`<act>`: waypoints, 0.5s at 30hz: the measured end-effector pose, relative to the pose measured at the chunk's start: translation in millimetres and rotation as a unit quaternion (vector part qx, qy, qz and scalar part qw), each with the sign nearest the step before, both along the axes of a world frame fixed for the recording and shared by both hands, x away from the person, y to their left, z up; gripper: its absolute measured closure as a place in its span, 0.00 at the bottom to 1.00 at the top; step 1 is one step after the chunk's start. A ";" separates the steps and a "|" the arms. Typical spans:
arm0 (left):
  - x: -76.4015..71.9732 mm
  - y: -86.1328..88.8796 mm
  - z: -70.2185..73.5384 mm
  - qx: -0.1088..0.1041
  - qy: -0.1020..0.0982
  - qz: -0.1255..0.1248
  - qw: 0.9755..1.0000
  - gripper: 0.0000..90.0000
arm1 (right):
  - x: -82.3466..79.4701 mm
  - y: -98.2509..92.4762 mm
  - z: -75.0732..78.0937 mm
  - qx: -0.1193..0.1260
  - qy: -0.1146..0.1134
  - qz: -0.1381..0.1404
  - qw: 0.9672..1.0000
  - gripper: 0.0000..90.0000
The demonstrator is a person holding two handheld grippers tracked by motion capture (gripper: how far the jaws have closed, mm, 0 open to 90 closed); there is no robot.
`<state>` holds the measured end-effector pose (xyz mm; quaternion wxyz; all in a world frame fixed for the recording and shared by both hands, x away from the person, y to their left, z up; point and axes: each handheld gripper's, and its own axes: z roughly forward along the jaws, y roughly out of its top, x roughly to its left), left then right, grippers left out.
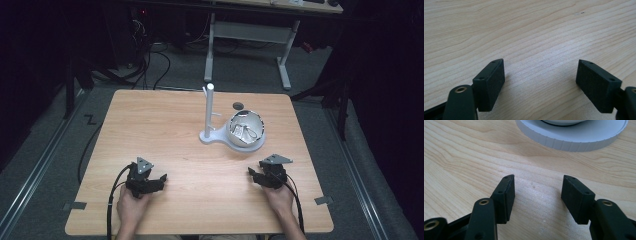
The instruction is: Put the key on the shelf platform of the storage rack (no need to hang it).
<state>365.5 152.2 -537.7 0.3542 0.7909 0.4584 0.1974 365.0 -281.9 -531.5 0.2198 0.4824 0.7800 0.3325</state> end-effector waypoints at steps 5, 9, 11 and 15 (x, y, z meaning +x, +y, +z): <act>-0.1 0.0 0.0 0.000 0.000 0.000 1.000 0.26 | 0.2 0.0 0.0 -0.002 0.001 -0.007 1.000 0.46; -0.3 0.1 0.0 -0.001 0.000 0.000 1.000 0.26 | 0.1 -0.1 0.0 -0.002 0.002 -0.008 1.000 0.45; -0.3 0.1 0.0 -0.001 0.000 0.001 1.000 0.26 | 0.0 -0.2 0.0 -0.001 0.002 -0.008 1.000 0.45; -0.2 0.2 0.0 -0.001 0.001 0.000 1.000 0.26 | 0.1 -0.3 0.0 -0.001 0.003 -0.007 1.000 0.45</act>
